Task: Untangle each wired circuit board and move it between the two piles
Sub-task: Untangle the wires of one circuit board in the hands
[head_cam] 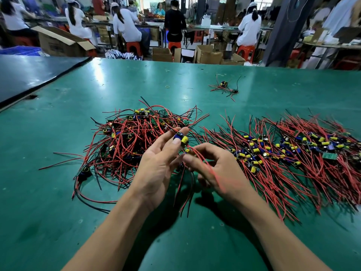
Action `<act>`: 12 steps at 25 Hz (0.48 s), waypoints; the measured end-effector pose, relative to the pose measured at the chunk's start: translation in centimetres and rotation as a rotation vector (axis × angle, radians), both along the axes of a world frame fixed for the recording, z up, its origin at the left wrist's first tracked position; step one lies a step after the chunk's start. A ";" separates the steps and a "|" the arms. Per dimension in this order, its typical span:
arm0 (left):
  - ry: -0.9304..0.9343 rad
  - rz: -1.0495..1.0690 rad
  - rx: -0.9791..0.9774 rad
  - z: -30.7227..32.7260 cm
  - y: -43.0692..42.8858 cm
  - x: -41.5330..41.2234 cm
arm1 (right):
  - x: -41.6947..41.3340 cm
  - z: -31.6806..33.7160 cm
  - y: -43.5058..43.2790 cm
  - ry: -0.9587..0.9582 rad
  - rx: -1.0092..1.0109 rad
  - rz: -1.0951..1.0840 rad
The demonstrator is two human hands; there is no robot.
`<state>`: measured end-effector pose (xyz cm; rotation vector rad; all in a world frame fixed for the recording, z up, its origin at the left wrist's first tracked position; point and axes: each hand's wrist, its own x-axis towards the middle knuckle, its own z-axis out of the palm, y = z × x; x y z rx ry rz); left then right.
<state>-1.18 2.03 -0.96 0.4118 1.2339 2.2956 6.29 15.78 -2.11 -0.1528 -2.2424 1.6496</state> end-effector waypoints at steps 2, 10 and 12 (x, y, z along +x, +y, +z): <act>0.011 -0.008 -0.001 -0.2 0.0 0.1 | -0.1 0.5 -0.3 0.079 -0.207 -0.002; -0.140 -0.302 -0.075 0.2 0.1 0.7 | 1.1 2.2 1.2 -0.149 -0.846 0.245; -0.134 -0.387 -0.132 0.3 0.0 0.8 | 1.1 2.2 1.2 -0.226 -0.772 0.270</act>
